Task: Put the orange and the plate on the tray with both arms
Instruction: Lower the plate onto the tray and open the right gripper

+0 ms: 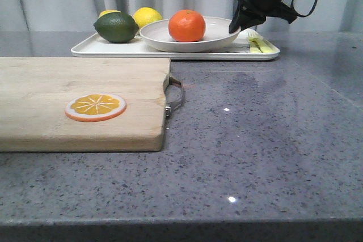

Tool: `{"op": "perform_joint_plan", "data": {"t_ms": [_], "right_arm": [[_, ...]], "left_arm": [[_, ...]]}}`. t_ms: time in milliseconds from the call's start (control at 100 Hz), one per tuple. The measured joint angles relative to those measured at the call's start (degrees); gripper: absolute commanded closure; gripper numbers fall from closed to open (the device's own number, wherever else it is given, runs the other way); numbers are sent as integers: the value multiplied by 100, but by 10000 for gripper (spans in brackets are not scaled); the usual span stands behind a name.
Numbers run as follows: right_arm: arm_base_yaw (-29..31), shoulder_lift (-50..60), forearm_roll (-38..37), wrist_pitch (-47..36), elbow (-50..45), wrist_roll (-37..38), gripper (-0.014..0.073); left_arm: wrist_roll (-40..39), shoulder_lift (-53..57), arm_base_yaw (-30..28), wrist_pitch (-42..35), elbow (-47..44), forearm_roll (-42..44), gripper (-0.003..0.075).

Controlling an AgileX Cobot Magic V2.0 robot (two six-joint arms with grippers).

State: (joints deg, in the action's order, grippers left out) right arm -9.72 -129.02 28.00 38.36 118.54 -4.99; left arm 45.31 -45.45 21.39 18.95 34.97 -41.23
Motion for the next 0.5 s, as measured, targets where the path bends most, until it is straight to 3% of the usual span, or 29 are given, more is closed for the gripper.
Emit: {"op": "perform_joint_plan", "data": {"t_ms": [500], "right_arm": [[104, -130, 115, 1, 22, -23, 694]], "left_arm": [[0, 0, 0, 0, 0, 0, 156]]}}
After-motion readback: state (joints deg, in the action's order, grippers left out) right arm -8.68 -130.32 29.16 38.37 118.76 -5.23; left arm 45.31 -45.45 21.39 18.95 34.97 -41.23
